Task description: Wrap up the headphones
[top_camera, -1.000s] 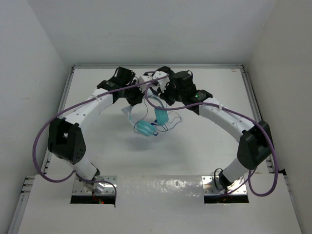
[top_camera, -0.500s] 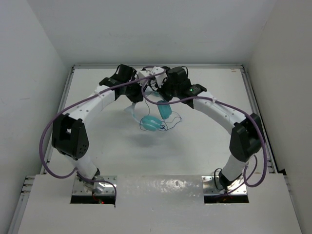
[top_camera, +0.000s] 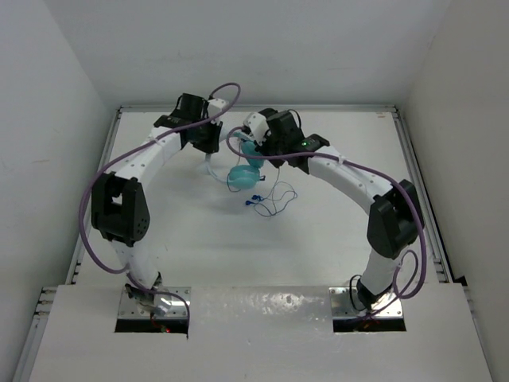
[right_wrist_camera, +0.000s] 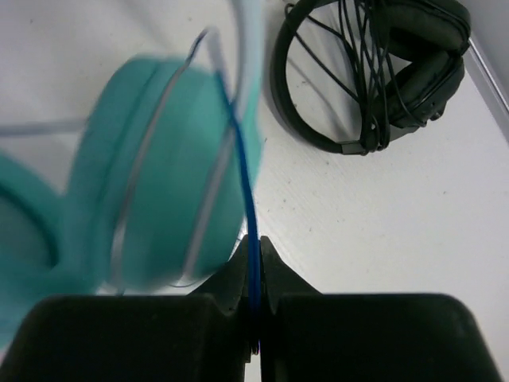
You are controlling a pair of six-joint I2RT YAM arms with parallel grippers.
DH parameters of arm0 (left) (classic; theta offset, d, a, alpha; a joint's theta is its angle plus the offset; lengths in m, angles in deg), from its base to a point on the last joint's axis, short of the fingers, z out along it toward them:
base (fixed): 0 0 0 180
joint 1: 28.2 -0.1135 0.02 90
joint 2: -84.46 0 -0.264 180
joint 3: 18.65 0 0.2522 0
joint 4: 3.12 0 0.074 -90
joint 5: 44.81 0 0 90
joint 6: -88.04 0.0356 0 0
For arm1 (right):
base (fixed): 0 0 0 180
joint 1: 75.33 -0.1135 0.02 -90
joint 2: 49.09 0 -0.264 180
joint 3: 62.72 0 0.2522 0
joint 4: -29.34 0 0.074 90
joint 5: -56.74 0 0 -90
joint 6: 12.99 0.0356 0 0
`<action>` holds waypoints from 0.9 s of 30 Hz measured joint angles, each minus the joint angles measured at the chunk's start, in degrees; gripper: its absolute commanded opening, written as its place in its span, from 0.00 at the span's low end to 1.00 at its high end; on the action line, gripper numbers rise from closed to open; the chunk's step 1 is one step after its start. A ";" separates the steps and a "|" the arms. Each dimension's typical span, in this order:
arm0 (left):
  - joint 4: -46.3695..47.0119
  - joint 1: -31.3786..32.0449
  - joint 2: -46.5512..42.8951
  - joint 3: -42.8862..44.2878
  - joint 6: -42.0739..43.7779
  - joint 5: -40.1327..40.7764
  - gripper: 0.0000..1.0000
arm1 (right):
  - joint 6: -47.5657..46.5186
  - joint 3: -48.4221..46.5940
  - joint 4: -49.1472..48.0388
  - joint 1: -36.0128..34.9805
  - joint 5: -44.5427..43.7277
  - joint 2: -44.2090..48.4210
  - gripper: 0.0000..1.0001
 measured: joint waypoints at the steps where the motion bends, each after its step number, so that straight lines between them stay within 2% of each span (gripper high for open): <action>1: 0.24 -0.59 0.46 0.31 -0.52 0.52 0.00 | -0.52 0.00 0.55 -0.61 -0.96 0.00 0.00; 6: -0.04 -0.98 1.53 0.46 -1.64 1.40 0.00 | -2.43 0.85 1.46 -3.45 -5.27 0.11 0.00; 10: 0.17 -0.85 1.25 -0.09 -1.51 1.11 0.00 | -2.36 3.15 0.35 -2.93 -6.38 0.24 0.00; 17: -1.25 0.42 -0.94 -3.04 1.16 0.50 0.00 | 0.61 2.40 -1.99 4.59 -5.14 2.38 0.00; 23: -5.25 0.81 -2.45 -3.52 5.01 -6.64 0.00 | 2.91 -0.66 -5.73 8.68 -3.91 3.30 0.00; 27: -7.15 0.61 -6.32 -3.41 5.42 -10.71 0.00 | 6.45 2.10 -9.84 12.79 -0.37 3.78 0.00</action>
